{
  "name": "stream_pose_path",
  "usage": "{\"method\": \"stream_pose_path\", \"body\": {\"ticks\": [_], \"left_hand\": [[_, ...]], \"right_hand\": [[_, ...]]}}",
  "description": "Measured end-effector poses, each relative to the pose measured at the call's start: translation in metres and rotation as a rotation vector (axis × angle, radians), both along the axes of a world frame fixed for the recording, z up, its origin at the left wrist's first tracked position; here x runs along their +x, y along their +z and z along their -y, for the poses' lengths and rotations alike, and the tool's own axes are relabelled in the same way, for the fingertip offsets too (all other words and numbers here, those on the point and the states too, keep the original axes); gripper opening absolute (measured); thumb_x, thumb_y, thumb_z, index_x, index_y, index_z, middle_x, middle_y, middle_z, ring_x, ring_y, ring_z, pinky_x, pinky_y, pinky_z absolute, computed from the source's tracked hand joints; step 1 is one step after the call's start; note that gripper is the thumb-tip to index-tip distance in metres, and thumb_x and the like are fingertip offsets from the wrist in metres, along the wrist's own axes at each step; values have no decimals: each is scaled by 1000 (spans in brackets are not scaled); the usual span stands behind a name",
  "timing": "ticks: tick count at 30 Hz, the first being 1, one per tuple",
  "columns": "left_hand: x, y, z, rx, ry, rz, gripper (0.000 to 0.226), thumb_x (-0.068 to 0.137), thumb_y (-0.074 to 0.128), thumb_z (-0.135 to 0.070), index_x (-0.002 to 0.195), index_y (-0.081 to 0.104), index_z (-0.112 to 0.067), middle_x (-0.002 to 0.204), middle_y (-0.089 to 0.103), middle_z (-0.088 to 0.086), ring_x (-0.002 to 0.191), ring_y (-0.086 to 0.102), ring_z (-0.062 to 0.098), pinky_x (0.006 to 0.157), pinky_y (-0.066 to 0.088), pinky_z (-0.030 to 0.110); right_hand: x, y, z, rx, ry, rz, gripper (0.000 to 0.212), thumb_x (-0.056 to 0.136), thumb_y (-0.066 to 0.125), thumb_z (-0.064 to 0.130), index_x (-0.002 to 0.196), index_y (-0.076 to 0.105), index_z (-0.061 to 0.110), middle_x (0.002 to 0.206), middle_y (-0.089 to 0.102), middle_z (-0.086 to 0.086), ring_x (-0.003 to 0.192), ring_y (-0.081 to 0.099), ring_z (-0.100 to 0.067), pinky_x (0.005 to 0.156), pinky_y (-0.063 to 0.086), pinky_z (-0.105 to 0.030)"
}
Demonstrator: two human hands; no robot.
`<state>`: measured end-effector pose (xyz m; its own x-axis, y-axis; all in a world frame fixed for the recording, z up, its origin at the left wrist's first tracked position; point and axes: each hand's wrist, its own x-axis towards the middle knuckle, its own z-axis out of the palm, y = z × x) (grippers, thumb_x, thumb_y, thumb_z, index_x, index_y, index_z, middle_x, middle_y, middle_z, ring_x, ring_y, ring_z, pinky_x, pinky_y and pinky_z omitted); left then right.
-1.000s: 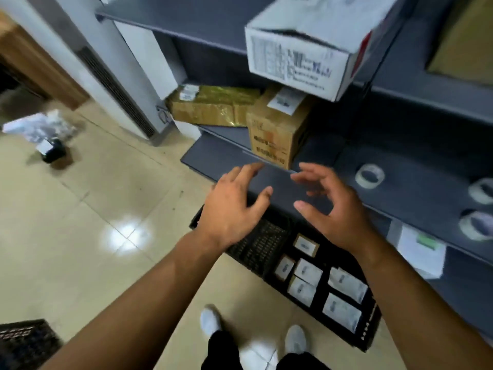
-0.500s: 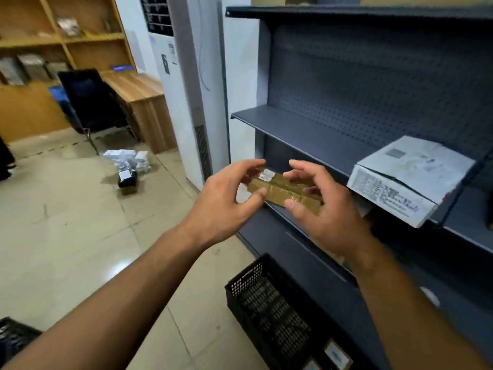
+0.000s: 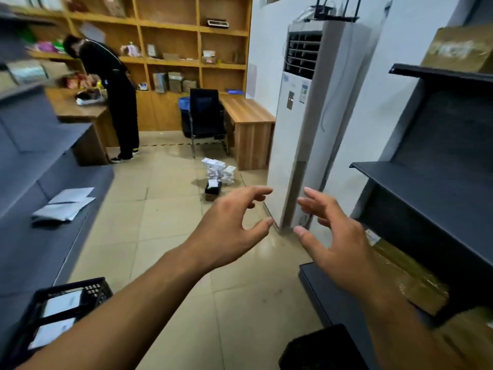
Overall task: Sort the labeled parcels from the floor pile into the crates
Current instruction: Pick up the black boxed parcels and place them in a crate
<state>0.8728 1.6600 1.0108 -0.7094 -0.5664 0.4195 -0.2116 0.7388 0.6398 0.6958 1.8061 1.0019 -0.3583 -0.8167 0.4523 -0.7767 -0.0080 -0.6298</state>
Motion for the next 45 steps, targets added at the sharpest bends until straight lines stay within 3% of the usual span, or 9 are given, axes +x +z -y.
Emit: {"method": "stream_pose_path", "body": {"ticks": [9,13,17,24,28,36,41,45], "left_hand": [[3,-23,96,71,159,0,51,88,67,-41,137,54,-40,122,63,-21,112,58,-3,90,47,14],[-32,-30,137,64,199,40,50,90,68,-39,137,54,-39,122,63,-22,112,59,-2,88,46,13],[-87,-31,185,69,232,70,48,90,69,-38,136,55,-39,122,62,-22,111,58,-3,88,46,13],[-164,-32,269,47,289,67,49,89,70,-33,136,55,-38,121,63,-23,110,58,-3,87,41,4],[-184,-37,317,59,316,63,50,90,71,-34,137,54,-40,123,62,-23,111,57,-3,87,41,5],[-215,-63,431,106,315,44,49,89,71,-32,136,55,-38,121,62,-23,111,57,-3,86,39,3],[-228,-81,553,161,295,-14,48,89,72,-25,135,59,-33,120,63,-21,111,56,-6,86,36,0],[-239,-95,655,223,280,-21,47,88,73,-24,133,60,-32,118,65,-17,109,57,-5,84,36,0]], "right_hand": [[-29,-18,127,23,118,-61,60,93,58,57,147,33,50,141,56,19,127,52,-2,105,46,-32],[-68,-34,177,10,162,-35,60,95,64,49,148,34,48,140,56,18,125,53,-2,101,50,-31],[-121,-43,230,43,204,-25,63,91,59,56,148,33,47,141,55,17,127,52,0,102,52,-33],[-203,-48,329,59,275,41,63,94,65,47,149,33,44,136,54,19,121,52,6,94,43,-10],[-222,-58,386,67,321,21,65,91,59,58,149,32,47,138,51,25,126,51,4,97,48,-18],[-246,-80,502,81,312,16,67,91,62,54,150,31,48,140,42,30,130,46,5,99,50,-23],[-262,-86,613,120,233,-41,60,93,64,52,146,37,50,139,38,33,131,43,3,107,49,-37],[-275,-85,700,166,174,-40,61,92,66,50,146,38,48,145,43,23,133,44,-4,109,48,-42]]}}
